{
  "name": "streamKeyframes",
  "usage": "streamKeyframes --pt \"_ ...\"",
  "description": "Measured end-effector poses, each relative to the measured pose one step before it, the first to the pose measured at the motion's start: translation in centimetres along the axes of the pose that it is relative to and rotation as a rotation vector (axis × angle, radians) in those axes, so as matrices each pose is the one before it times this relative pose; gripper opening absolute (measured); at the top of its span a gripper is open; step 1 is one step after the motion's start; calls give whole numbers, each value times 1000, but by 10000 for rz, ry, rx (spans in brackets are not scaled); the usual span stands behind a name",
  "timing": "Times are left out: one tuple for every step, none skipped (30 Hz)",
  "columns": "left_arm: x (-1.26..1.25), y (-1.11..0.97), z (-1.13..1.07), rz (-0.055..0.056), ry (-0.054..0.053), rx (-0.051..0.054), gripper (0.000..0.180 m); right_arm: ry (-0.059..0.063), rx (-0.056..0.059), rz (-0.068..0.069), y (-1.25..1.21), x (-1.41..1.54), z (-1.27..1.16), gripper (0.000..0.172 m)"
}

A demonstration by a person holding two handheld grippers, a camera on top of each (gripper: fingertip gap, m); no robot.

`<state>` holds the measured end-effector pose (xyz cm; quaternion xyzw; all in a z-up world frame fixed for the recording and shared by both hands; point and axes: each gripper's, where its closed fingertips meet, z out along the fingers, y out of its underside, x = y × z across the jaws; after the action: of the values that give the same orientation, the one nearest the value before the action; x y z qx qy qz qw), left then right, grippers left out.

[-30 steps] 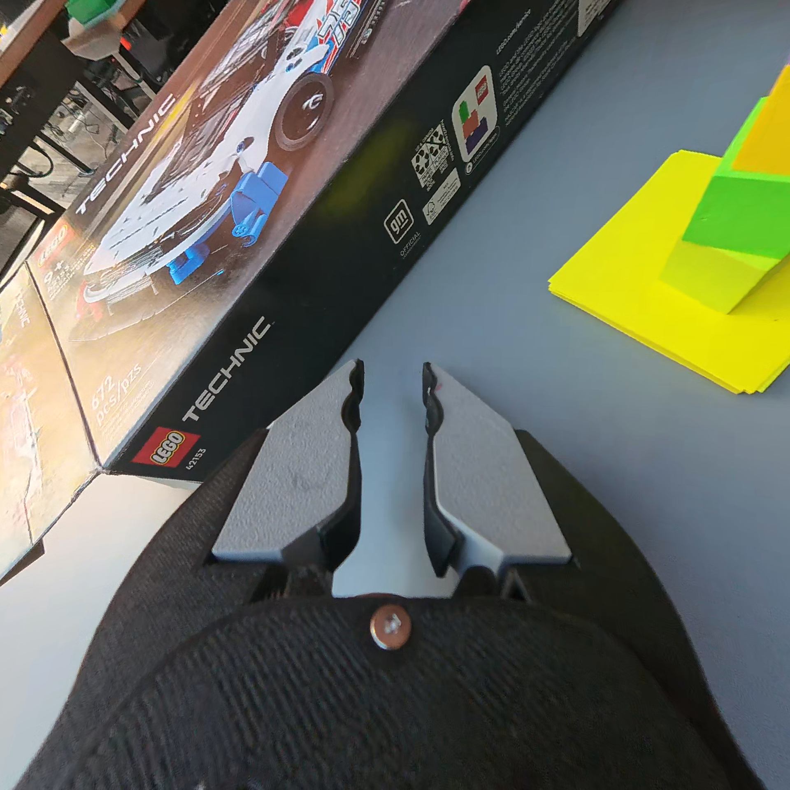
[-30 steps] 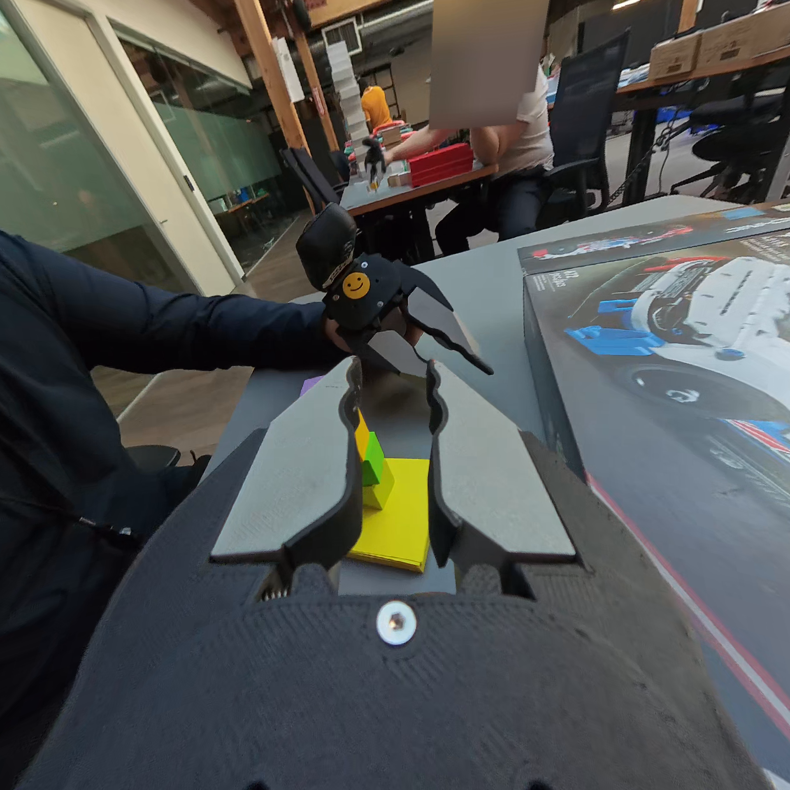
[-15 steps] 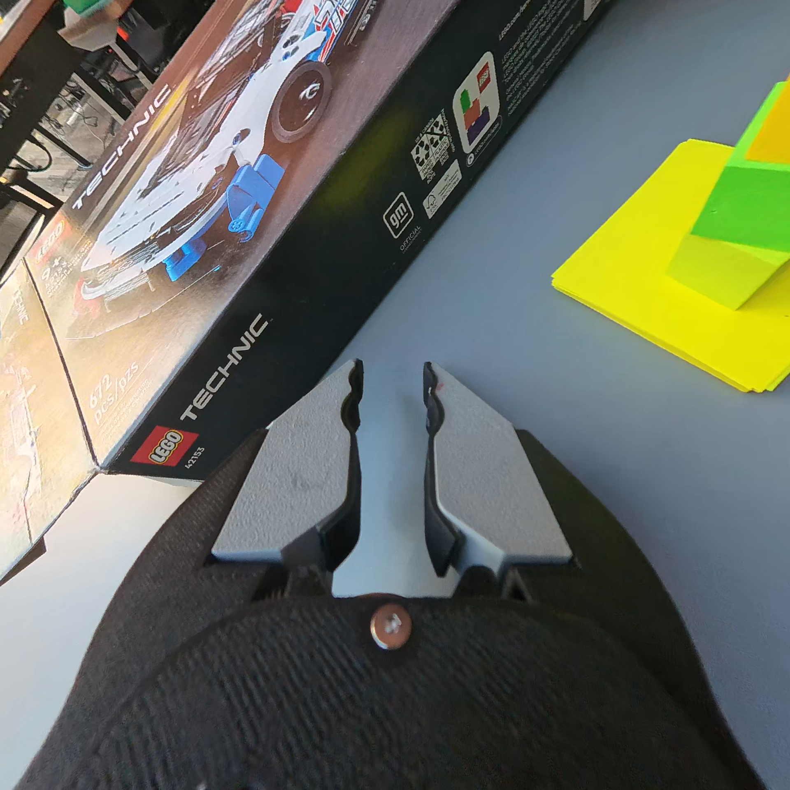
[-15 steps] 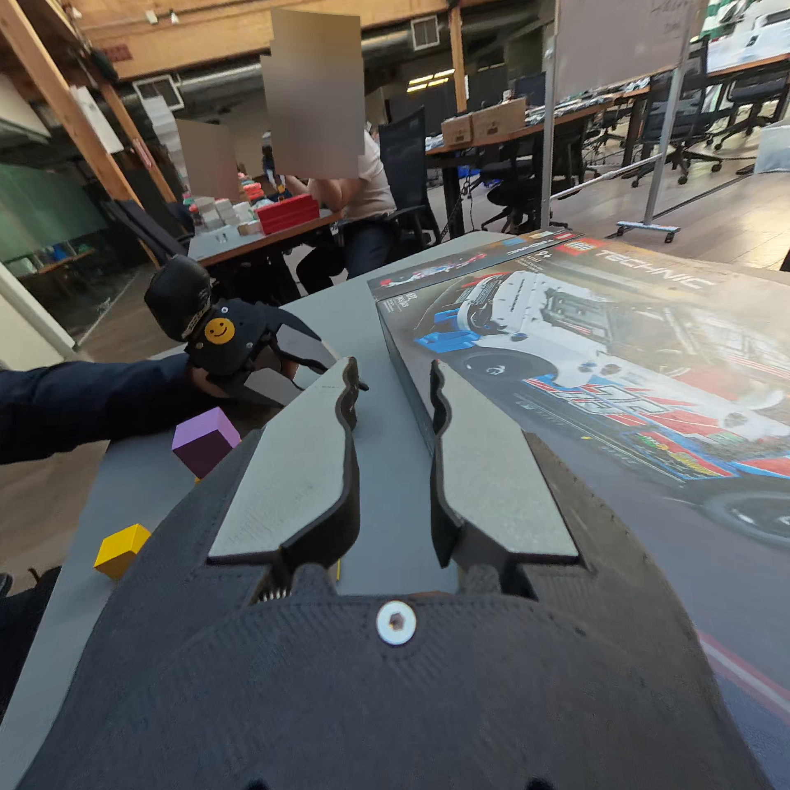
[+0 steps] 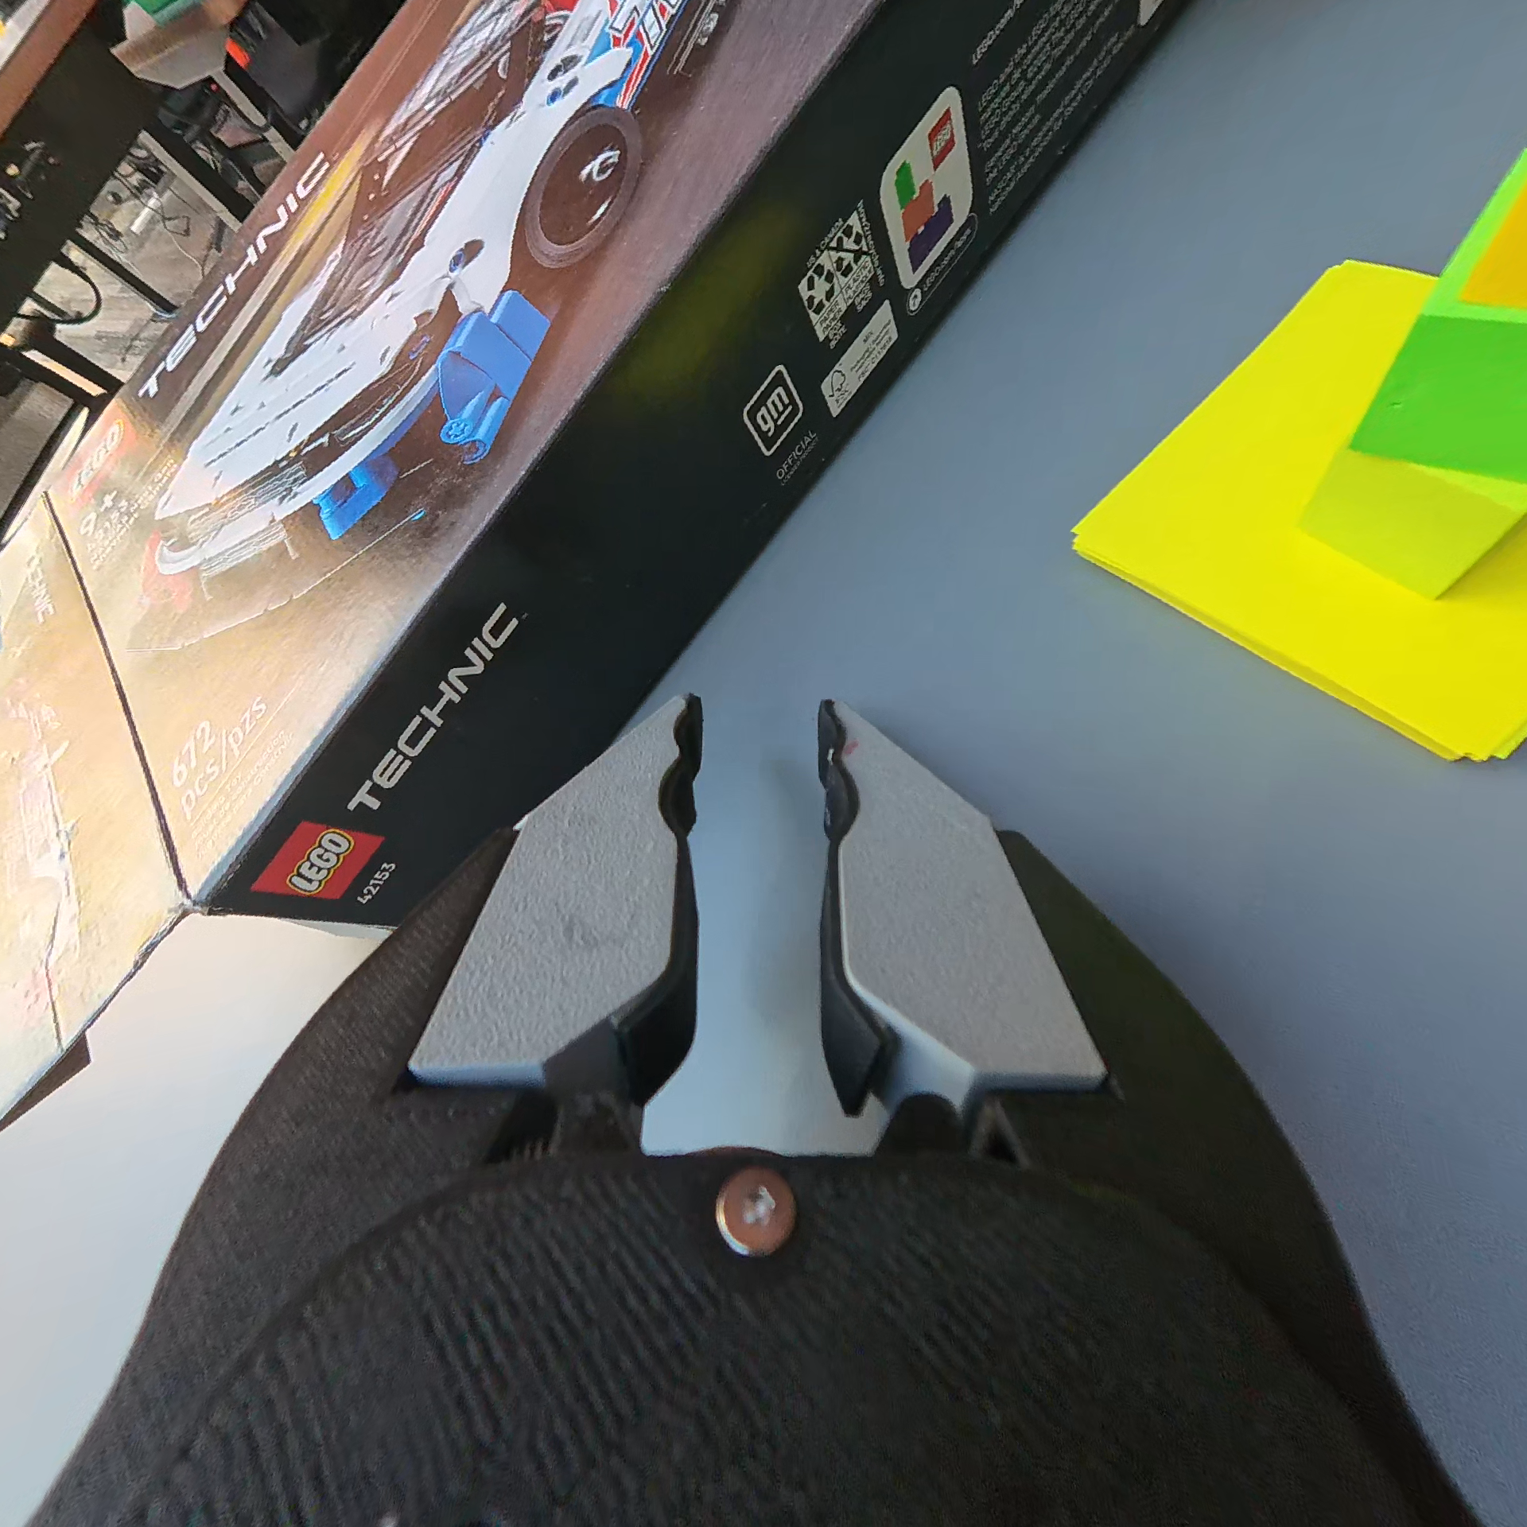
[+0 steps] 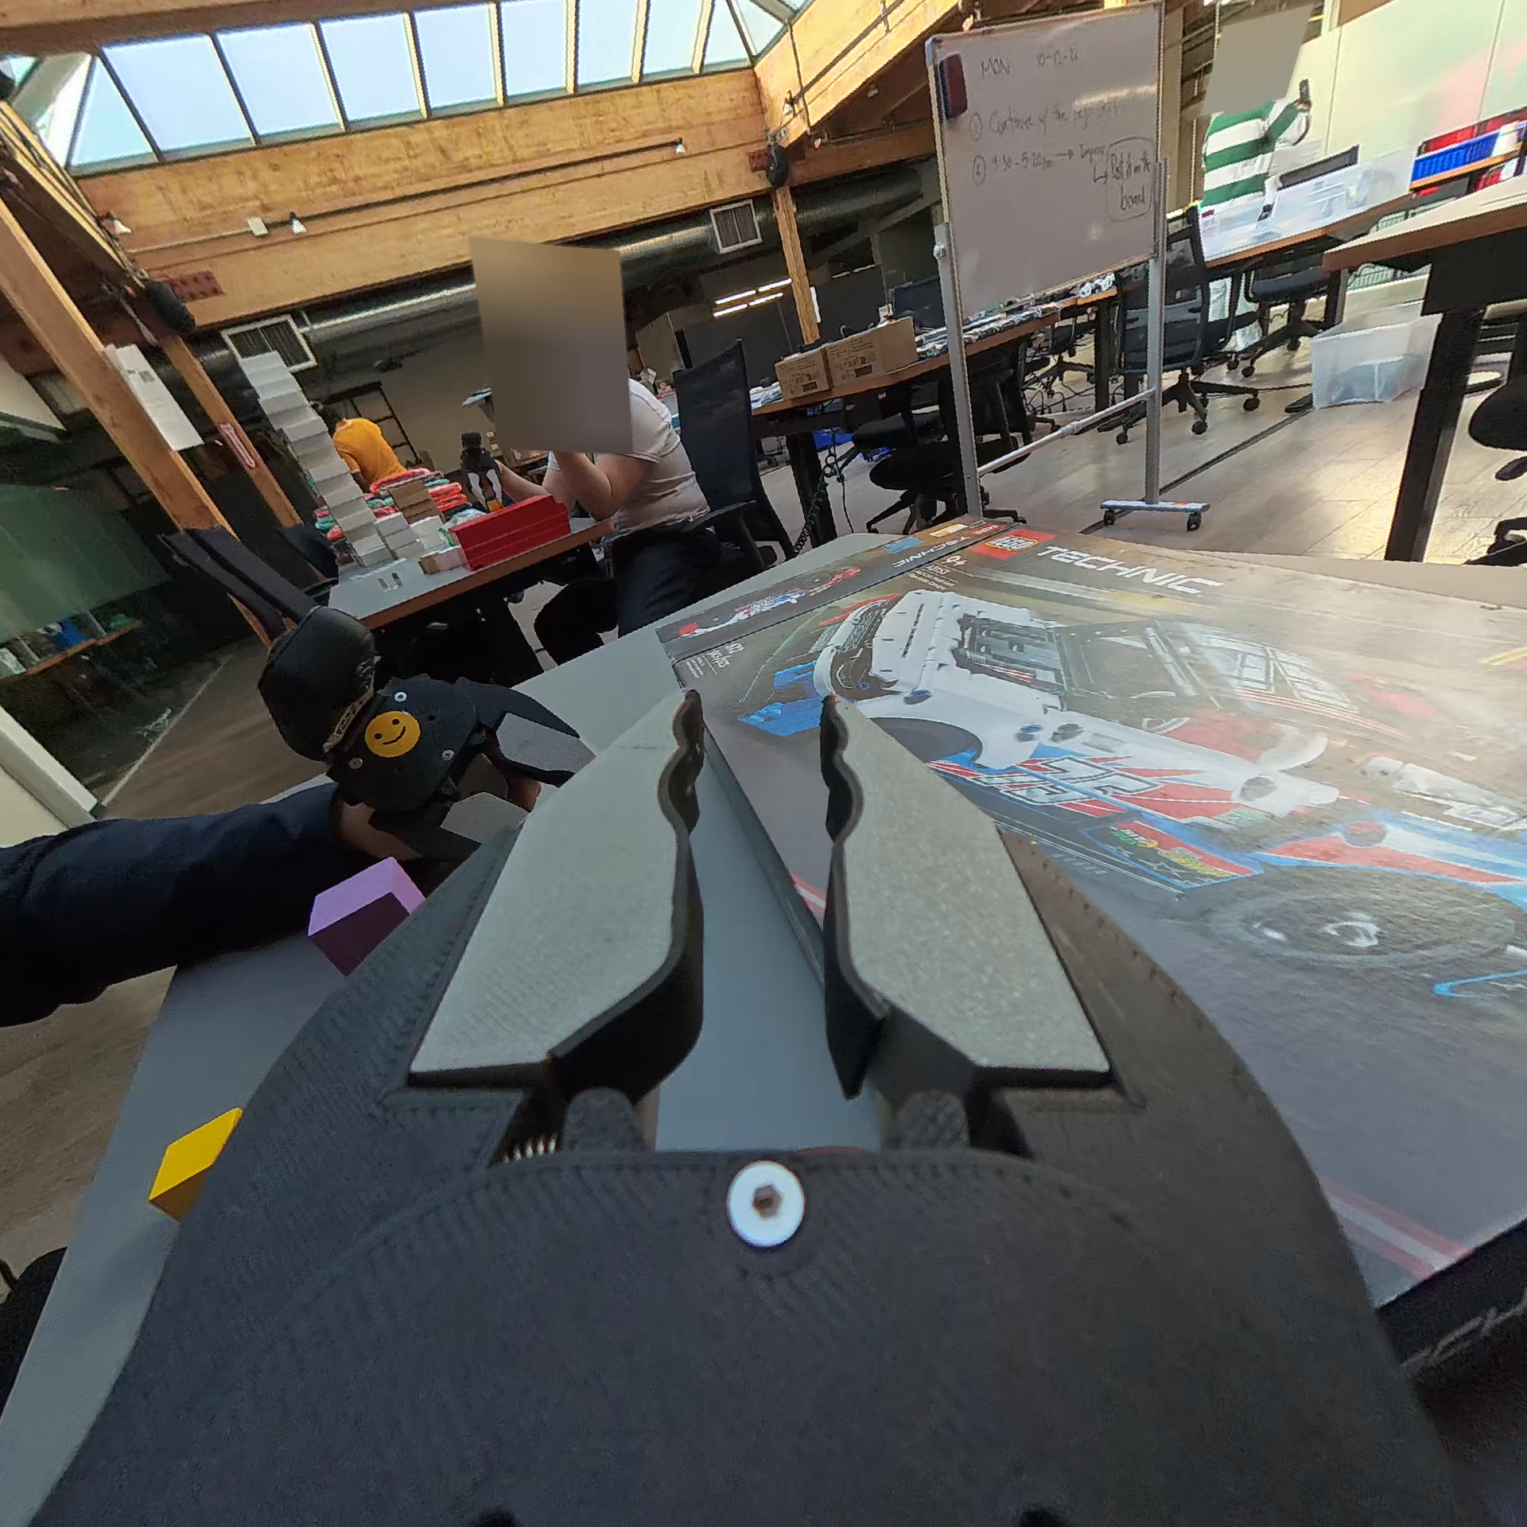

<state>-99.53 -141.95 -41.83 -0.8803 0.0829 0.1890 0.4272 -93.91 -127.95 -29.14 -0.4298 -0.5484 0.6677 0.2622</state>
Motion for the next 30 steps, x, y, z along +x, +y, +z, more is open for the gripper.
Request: streamKeyframes --pt "-7 7 10 -7 4 -5 26 2 -11 -37 -5 -42 7 26" --pt "0 12 2 -11 8 -4 26 8 -26 -39 17 -34 10 25" --pt "10 1 8 -10 9 -3 26 12 -11 -37 -17 -23 1 25" --pt "-2 12 7 -6 9 -9 26 -3 8 -29 -26 -45 -8 25" --pt "-3 15 15 -2 0 -12 26 -13 12 -15 -27 -48 7 25" --pt "-4 -3 -3 3 -8 0 26 -7 0 0 10 -13 -9 25" --pt "-1 -11 -7 9 -9 8 26 -9 0 0 9 -6 8 25" --pt "0 2 4 8 -6 2 26 -33 6 -1 -8 -46 4 26" --pt "10 -1 1 2 1 -6 26 -36 2 0 3 -67 11 26" --pt "30 28 -5 0 25 -8 26 -15 -10 -15 10 -32 17 26" --pt "28 59 -6 -24 54 -23 26 3 -17 -35 20 -31 11 26" --pt "16 94 -10 -66 73 -34 26 9 -20 -34 12 -12 12 26" --pt "-9 82 -15 -111 90 -32 27 5 -17 -19 23 -15 9 26" --pt "-66 70 -25 -143 73 -11 27 -2 -7 -9 6 -18 19 26" --pt "-113 -5 -38 -150 46 28 27 -1 -5 -2 8 -3 10 26" --pt "-94 -37 -42 -127 30 46 27 -1 -8 4 12 -7 8 26" --pt "-73 -31 -29 -83 11 30 27 -6 -5 3 17 -7 19 26" --pt "-25 6 -8 -22 1 6 27 -6 -7 5 9 -6 4 26" --pt "21 22 28 36 -11 -21 28 4 -8 0 21 10 16 26" --pt "66 44 42 82 -20 -42 28 7 -3 -3 13 20 6 26" --pt "94 56 62 113 -18 -57 27 -3 -6 7 16 -1 4 26" --pt "91 72 58 123 -25 -68 28 -10 -11 15 19 1 13 26" --pt "103 64 74 116 -22 -64 27 -4 -8 6 19 4 11 26" --pt "80 55 50 96 -14 -53 27 8 -1 -9 4 10 4 26" --pt "48 37 39 65 -11 -38 28 7 0 -11 6 -4 2 26" --pt "33 15 10 29 -3 -15 27 -2 -1 -3 -8 -3 -1 26" --pt "1 -2 1 -7 4 8 27 0 -1 4 -1 6 -6 26" --pt "-37 -15 -20 -35 7 17 27 2 2 8 4 13 4 26" --pt "-35 -25 -26 -52 9 25 27 -3 5 9 -2 9 -7 26" --pt "-41 -38 -40 -58 20 38 27 1 7 6 -5 16 -5 26"
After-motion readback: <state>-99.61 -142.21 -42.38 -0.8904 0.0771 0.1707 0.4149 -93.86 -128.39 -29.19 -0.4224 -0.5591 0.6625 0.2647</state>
